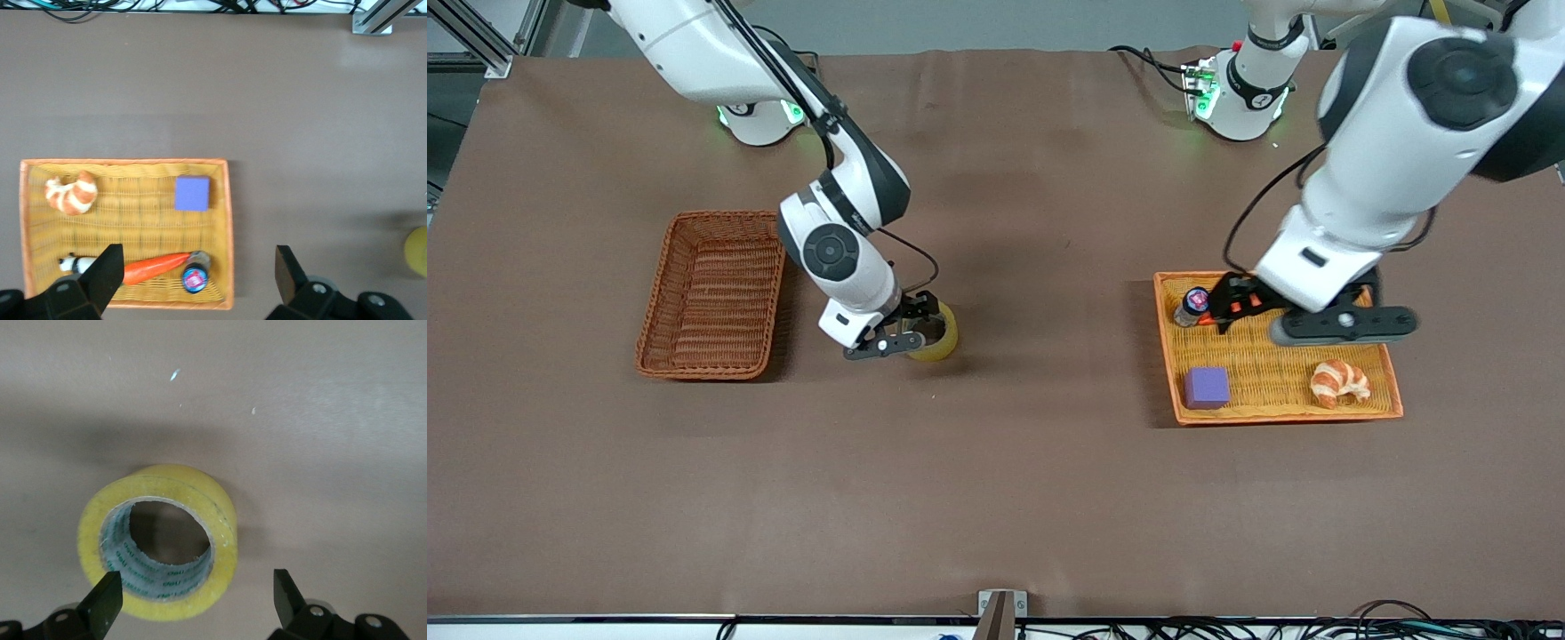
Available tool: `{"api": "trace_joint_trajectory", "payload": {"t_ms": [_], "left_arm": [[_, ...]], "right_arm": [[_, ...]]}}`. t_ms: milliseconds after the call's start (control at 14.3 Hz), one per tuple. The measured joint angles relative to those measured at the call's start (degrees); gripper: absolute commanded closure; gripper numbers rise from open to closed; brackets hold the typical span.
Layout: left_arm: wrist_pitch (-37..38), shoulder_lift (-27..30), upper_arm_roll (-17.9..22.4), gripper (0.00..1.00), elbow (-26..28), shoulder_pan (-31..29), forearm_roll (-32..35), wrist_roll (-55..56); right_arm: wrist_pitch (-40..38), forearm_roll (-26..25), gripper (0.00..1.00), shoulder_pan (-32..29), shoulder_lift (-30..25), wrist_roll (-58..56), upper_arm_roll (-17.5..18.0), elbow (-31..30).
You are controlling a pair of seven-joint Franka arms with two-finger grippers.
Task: Move tape to another basket
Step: 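Grasp the tape roll with the right gripper while the left gripper withdraws, then carry the tape roll with the right gripper into the brown basket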
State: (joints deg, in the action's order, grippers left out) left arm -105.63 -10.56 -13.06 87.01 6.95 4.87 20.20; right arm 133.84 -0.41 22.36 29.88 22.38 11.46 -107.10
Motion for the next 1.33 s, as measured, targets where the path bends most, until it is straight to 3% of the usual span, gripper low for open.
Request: {"api": "trace_joint_trajectory", "payload": {"t_ms": [140,280,350,420,490,561,911,1121,1331], "left_arm": [[0.0,3.0,3.4,0.0,2.9,-0.7,-2.9,-6.2],[0.0,5.6,7.3,0.0,5.3,-1.0,-5.6,-12.3],[0.0,6.8,9.1,0.0,6.4,-1.2,-6.6,-15.0],[0.1,7.9,10.5,0.0,7.4,-1.6,-7.1,-17.4],[0.4,9.0,11.1,0.0,8.4,-2.5,-7.3,-19.3],[1.3,10.0,11.2,0.0,9.2,-3.4,-7.4,-20.5],[8.9,12.8,10.5,0.0,7.4,-3.8,-7.4,-21.1],[12.1,12.5,10.1,0.0,4.8,-3.6,-6.8,-21.1],[13.1,11.5,9.9,0.0,3.8,-3.3,-6.4,-20.0]], "right_arm": [[1.6,-1.4,0.01,0.5,1.6,0.6,0.0,0.0],[2.5,-3.3,0.18,0.7,3.1,1.0,0.0,0.0],[3.1,-4.0,0.36,0.7,3.8,1.0,0.0,0.0],[3.6,-4.5,0.67,0.7,4.3,1.0,0.0,0.0],[3.8,-5.2,0.92,0.8,4.6,1.0,0.0,0.0],[3.8,-5.6,1.0,0.8,4.8,1.1,0.0,0.0],[2.5,-7.0,1.0,0.8,5.0,4.3,-0.1,0.3],[-7.3,-7.3,1.0,-0.7,2.8,5.5,-0.6,3.2],[-19.7,-7.3,1.0,-7.8,-5.8,2.4,-0.7,5.3]]}}
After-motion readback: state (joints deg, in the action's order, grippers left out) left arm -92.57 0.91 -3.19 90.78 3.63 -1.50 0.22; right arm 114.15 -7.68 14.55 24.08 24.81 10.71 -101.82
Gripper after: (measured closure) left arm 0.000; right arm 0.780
